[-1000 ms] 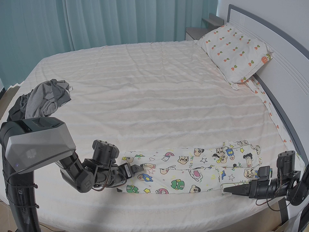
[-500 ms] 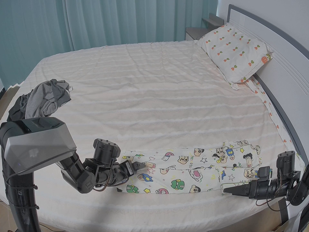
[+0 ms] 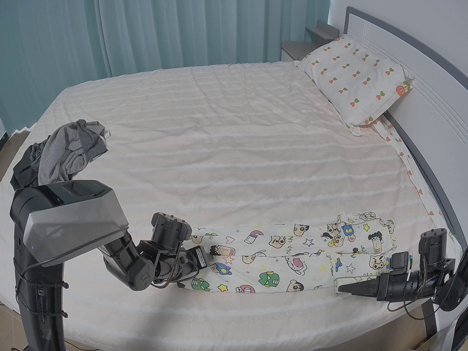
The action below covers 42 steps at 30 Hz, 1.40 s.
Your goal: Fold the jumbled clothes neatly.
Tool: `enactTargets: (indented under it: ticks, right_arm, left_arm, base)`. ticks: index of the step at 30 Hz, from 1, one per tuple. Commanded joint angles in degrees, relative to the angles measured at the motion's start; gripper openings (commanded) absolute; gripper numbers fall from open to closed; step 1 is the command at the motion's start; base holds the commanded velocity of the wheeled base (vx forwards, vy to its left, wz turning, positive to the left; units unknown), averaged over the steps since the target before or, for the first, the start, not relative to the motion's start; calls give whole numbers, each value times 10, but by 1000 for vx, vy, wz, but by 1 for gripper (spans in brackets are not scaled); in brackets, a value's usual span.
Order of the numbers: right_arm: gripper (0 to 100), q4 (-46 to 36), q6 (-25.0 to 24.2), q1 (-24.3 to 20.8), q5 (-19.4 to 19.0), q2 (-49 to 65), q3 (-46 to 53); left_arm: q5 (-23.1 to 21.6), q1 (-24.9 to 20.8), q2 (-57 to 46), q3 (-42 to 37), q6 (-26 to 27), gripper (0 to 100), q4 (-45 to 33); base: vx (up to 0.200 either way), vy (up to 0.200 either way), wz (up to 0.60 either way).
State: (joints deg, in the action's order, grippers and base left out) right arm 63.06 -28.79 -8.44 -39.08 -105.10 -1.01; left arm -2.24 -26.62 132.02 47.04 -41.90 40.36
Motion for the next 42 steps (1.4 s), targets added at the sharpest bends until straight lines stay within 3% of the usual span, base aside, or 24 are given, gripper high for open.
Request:
enactTargets:
  ticks: [1,22,28,33,34,40,42]
  right_arm:
    - [100,0,0,0,0,-2,9]
    - [100,-6,0,0,0,4,9]
    - [100,-5,0,0,0,4,9]
    - [100,-5,0,0,0,5,9]
    - [100,-5,1,0,0,5,9]
    - [100,-5,1,0,0,5,9]
    - [100,-5,1,1,0,5,8]
  left_arm:
    - [0,-5,3,-4,0,0,2]
    - [-2,49,-106,-79,7,0,-8]
    - [-45,97,-164,-122,6,0,-8]
    - [-84,148,-205,-152,6,0,-6]
    - [-101,184,-219,-167,6,0,-5]
    - [-144,280,-243,-198,10,0,-1]
    - [-165,331,-249,-203,23,0,-1]
  base:
    - [0,0,0]
    - [0,0,0]
    - [0,0,0]
    - [0,0,0]
    - [0,0,0]
    - [0,0,0]
    - [0,0,0]
